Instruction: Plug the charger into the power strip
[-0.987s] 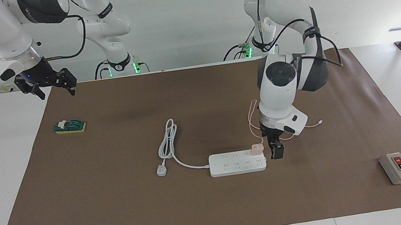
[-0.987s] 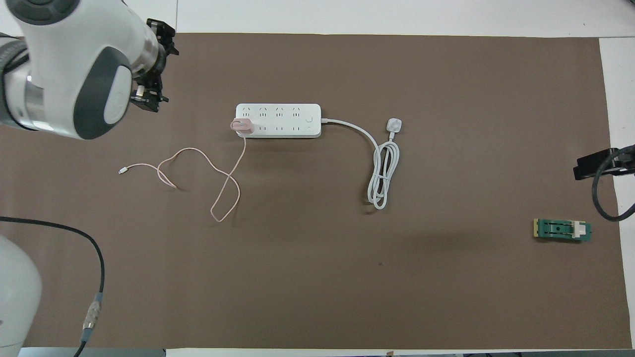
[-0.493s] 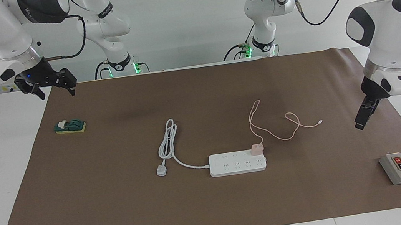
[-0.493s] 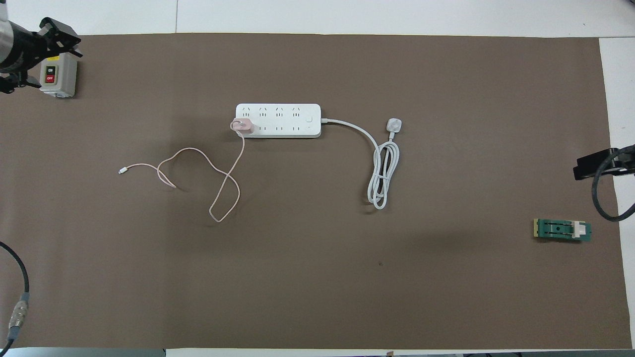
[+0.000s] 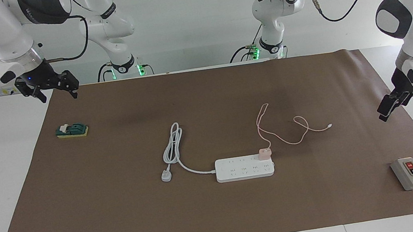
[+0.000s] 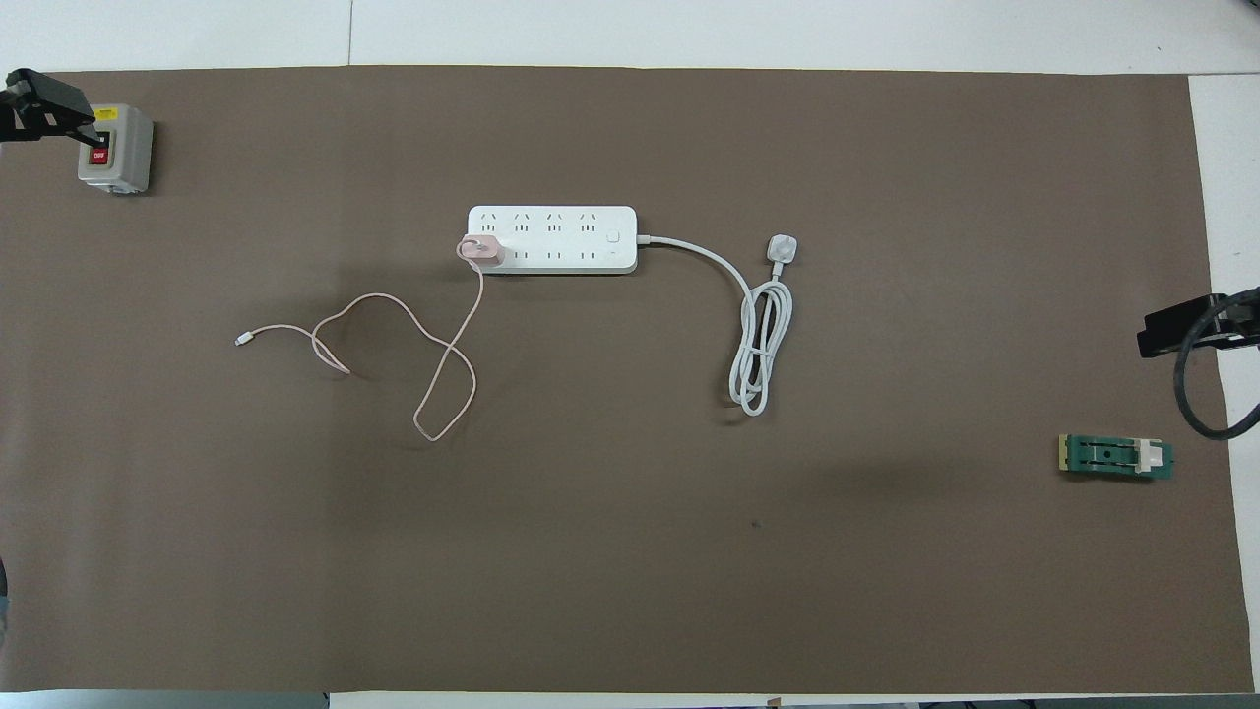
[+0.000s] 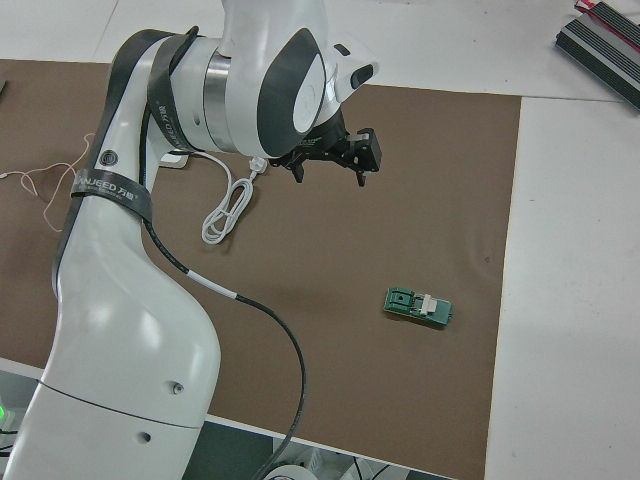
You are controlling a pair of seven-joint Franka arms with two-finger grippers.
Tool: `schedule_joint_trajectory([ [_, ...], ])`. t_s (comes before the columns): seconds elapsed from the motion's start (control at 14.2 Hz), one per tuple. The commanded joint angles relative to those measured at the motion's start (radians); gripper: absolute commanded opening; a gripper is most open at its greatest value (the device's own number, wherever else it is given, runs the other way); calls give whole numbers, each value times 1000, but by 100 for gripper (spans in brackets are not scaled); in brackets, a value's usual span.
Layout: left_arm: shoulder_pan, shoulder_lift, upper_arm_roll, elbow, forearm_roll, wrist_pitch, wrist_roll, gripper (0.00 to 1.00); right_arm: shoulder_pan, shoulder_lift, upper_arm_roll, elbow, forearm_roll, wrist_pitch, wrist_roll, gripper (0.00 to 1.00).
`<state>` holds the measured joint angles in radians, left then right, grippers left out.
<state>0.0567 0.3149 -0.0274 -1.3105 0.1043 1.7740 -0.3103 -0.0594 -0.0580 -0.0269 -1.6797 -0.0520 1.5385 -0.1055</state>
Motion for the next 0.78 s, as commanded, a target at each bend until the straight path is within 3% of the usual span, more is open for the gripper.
schedule_joint_trajectory([
  [0.0, -3, -26, -5, 23, 0, -50, 63, 100, -19, -16, 13, -8, 12, -12, -5, 100],
  [0.14, 14, -92, -16, -8, -20, -60, 86, 100, -19, -16, 13, -8, 12, -12, -5, 100],
  [0.42, 8, -258, -16, -224, -26, -73, 135, 100, -19, -16, 13, -9, 12, -14, -5, 100],
  [0.7, -92, -321, -5, -321, -28, -77, 120, 100, -19, -16, 13, -8, 12, -28, -5, 100],
])
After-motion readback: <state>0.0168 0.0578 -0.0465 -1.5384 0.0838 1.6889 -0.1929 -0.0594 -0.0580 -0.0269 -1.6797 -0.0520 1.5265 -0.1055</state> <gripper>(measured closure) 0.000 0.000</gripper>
